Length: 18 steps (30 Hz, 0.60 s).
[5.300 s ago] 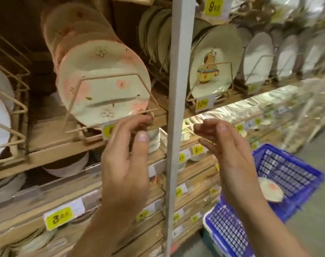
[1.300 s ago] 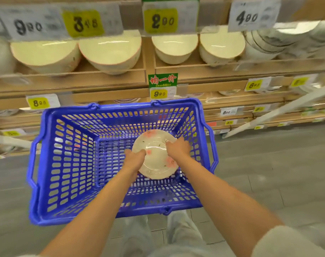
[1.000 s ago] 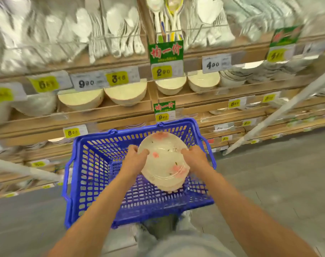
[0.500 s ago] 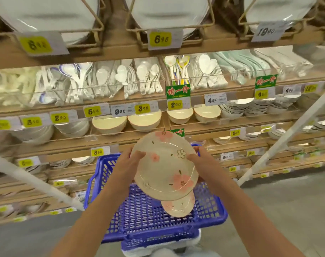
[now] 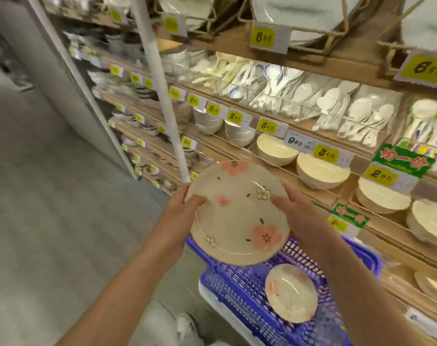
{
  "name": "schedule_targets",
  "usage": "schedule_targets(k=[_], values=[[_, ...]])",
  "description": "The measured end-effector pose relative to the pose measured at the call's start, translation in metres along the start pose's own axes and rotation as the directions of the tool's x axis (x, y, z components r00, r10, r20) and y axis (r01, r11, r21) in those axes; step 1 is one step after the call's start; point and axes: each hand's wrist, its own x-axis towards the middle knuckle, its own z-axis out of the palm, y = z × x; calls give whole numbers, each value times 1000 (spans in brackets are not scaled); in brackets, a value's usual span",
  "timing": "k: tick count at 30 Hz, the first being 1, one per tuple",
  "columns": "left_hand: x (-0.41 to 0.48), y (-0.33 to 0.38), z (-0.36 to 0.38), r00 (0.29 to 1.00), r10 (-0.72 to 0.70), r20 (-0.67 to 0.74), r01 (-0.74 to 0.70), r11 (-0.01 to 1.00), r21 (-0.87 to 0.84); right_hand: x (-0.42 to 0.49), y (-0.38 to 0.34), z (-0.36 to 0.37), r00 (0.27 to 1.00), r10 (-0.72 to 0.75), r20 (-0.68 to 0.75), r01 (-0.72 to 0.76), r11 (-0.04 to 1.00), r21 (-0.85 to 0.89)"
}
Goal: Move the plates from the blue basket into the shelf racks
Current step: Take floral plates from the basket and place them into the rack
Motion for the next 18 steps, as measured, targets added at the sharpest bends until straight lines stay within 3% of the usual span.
schedule_targets(k=[8, 18], values=[[-26, -2, -116, 966, 14, -259, -38, 996, -86, 26, -16, 119, 936, -25, 351, 67, 992, -107], [-17, 17, -276, 931, 25, -364, -92, 982, -167, 56, -39, 291, 861, -12, 509, 123, 975, -186]])
